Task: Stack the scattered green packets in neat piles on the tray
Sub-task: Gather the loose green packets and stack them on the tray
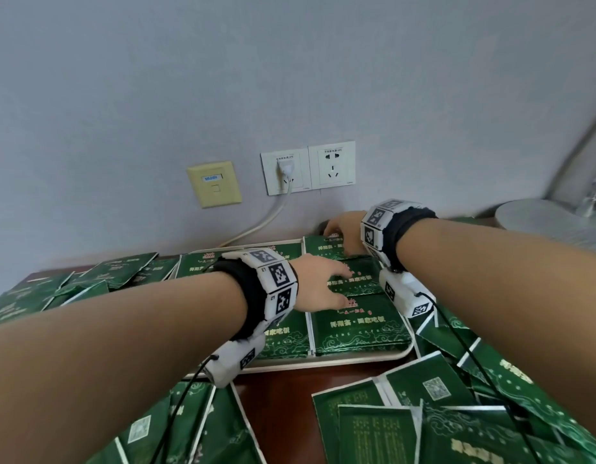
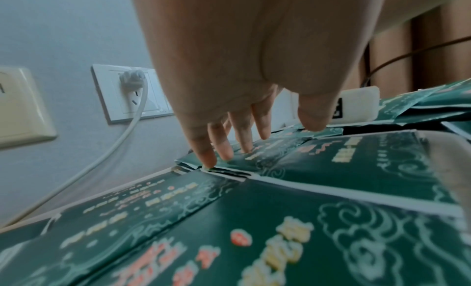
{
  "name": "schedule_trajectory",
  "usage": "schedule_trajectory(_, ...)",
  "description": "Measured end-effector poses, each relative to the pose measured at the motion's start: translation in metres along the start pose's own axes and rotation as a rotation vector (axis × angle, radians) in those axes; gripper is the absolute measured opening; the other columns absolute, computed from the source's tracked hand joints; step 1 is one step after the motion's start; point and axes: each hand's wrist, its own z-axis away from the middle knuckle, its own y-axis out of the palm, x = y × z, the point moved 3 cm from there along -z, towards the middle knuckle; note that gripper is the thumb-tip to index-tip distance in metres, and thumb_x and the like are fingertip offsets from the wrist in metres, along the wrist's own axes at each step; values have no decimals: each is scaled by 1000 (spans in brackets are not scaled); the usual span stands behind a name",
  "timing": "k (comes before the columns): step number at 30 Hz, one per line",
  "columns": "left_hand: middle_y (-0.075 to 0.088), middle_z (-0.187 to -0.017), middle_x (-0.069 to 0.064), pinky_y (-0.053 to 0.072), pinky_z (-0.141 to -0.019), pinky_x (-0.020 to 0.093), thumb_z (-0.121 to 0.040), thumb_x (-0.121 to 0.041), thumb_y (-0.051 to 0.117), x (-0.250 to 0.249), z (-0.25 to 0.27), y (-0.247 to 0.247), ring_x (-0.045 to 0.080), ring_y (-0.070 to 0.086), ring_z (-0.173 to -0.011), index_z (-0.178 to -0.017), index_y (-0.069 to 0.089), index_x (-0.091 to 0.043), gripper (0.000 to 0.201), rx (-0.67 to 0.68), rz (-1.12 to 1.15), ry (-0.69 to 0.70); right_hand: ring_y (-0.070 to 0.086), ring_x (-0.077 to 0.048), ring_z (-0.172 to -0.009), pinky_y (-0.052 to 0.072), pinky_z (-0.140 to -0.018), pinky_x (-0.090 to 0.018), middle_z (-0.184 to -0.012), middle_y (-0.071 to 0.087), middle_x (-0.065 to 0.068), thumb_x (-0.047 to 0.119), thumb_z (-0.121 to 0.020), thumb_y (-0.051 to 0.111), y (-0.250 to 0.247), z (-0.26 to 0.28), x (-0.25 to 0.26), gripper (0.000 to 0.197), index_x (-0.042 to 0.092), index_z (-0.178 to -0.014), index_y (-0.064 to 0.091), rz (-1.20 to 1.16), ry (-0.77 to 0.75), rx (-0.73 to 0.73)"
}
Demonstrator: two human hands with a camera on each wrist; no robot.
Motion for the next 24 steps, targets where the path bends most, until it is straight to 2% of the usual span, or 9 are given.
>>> schedule_trajectory(3,38,-150,-3,28,-109,26,-94,-40,54,2,8,-6,16,37,-137,-145,37,-26,56,-23,11,-22,33,-23,-137,26,-93,-18,-152,31,-12,2,-97,44,-3,13,3,56,4,-148,23,28,19,18)
schedule_trajectory(7,45,-145,-5,32,-107,27,-92,-38,56,1,32,-11,15,44,-131,-143,39,-24,55,-19,8,-45,37,-22,-135,33,-102,-25,-152,31,-8,4,-93,54,-4,44,16,63,11,-149,26,61,13,-4)
schedule_trajectory(10,51,-138,-4,36,-104,25,-90,-34,61,-4,61,-11,15,49,-125,-139,44,-23,53,-6,-2,-52,49,-22,-126,41,-98,-29,-146,42,-4,9,-88,63,4,74,35,64,16,-146,36,112,-7,-43)
schedule_trajectory(12,53,-135,-3,36,-97,21,-89,-32,63,-9,86,-7,15,50,-122,-137,47,-22,51,13,-26,-53,51,-21,-123,44,-95,-29,-143,44,-3,14,-87,66,10,97,47,63,19,-144,40,148,-24,-45)
schedule_trajectory(15,56,-130,-1,39,-93,22,-85,-30,69,-12,127,4,16,53,-117,-130,54,-22,48,29,-36,-60,56,-20,-114,47,-93,-29,-133,54,0,21,-84,69,21,135,67,53,23,-134,51,125,-57,-82)
schedule_trajectory(18,58,-127,-1,42,-96,26,-82,-30,73,-13,166,21,16,55,-115,-126,57,-22,47,59,-42,-73,58,-21,-113,46,-95,-31,-127,58,-1,31,-82,71,44,172,89,54,19,-132,53,190,-45,14)
schedule_trajectory(20,57,-127,-2,42,-95,25,-81,-31,74,-16,187,36,15,55,-115,-125,57,-22,48,72,-50,-78,58,-24,-114,46,-93,-33,-127,59,-7,45,-79,71,64,187,100,64,13,-131,54,296,-35,115)
schedule_trajectory(22,57,-125,-4,41,-91,22,-80,-34,75,-21,205,53,13,55,-112,-126,56,-23,51,60,-15,-69,58,-25,-115,47,-94,-34,-128,59,-8,57,-72,72,86,197,109,78,11,-132,53,376,-9,201)
schedule_trajectory(24,59,-118,-6,41,-83,20,-77,-36,77,-31,220,64,12,56,-105,-127,54,-23,56,12,77,-52,58,-25,-115,49,-96,-39,-128,60,-8,58,-66,76,101,205,115,87,10,-133,50,412,-1,183)
